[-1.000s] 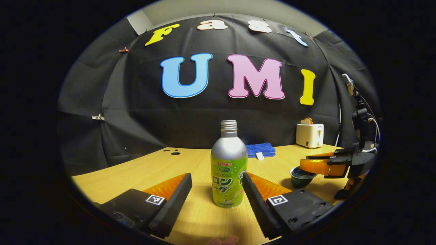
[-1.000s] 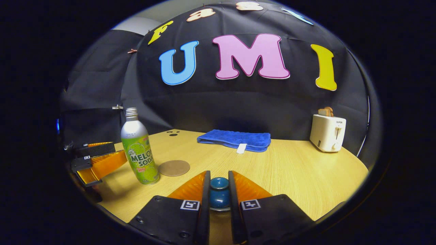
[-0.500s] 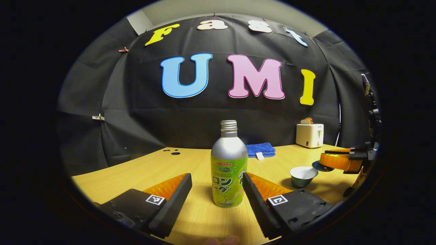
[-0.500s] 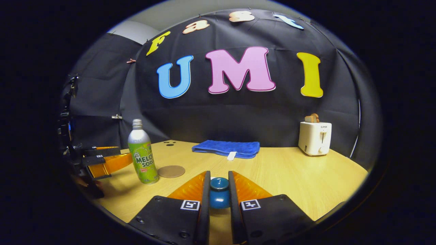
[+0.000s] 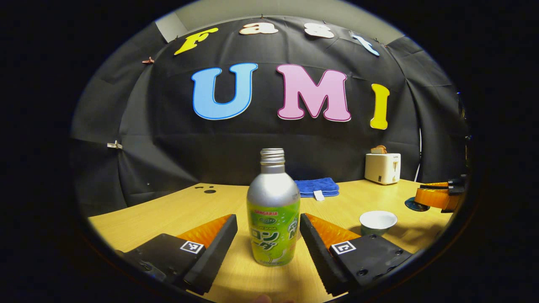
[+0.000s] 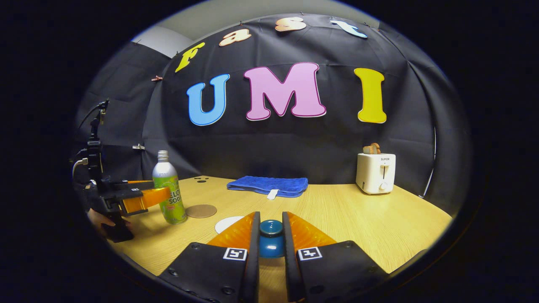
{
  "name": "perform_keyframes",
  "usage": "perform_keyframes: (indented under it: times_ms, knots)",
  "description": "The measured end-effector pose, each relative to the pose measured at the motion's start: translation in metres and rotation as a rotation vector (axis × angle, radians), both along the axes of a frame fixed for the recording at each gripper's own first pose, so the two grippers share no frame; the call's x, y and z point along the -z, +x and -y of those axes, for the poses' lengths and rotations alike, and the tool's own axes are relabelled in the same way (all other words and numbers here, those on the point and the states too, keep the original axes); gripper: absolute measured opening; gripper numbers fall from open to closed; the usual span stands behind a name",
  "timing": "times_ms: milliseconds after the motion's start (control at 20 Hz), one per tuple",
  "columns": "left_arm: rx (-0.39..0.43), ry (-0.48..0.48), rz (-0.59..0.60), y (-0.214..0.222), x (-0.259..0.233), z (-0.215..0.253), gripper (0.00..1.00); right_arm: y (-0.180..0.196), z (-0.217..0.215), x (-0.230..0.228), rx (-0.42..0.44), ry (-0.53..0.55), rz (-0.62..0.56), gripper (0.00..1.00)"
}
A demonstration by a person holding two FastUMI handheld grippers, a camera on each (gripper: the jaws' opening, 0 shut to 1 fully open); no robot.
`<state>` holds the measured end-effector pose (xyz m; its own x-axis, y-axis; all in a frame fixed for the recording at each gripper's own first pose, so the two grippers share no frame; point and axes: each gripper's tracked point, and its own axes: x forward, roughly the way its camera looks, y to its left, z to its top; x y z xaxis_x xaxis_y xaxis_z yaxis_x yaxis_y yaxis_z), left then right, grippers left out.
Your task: Open the teacup lid with one hand, grasp the water bottle and pour water into the teacup with the other hand; after pouring, place the water bottle on the coaster and then close the teacup lid.
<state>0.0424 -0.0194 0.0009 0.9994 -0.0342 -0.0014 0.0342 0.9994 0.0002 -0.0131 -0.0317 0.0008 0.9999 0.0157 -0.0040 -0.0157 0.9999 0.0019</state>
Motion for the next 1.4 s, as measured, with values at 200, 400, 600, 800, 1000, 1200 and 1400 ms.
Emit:
perform_keyframes:
  times_ms: [200, 400, 600, 800, 1000, 1200, 1400]
  knots:
    - [0.003, -0.001, -0.002, 0.016, -0.002, 0.002, 0.94, 0.000, -0.003, 0.001, -0.011, 0.000, -0.001, 0.29]
    - [0.002, 0.000, -0.002, 0.015, -0.001, 0.001, 0.83, 0.000, -0.002, 0.000, -0.012, 0.000, 0.000, 0.29]
    - [-0.015, 0.090, -0.003, 0.011, -0.003, 0.003, 0.82, 0.000, 0.001, 0.000, -0.010, -0.001, 0.000, 0.29]
    - [-0.006, 0.391, 0.003, 0.013, -0.016, 0.017, 0.81, 0.002, 0.027, 0.000, 0.036, 0.000, 0.000, 0.29]
    - [0.055, 0.710, -0.004, 0.013, -0.026, 0.043, 0.80, -0.001, 0.057, -0.001, 0.082, -0.001, 0.000, 0.29]
    - [0.075, 1.068, 0.034, 0.011, -0.027, 0.062, 0.78, -0.003, 0.079, -0.002, 0.123, 0.000, 0.000, 0.29]
    - [0.097, 1.346, 0.084, 0.010, -0.022, 0.082, 0.80, -0.003, 0.081, -0.002, 0.125, 0.000, 0.000, 0.29]
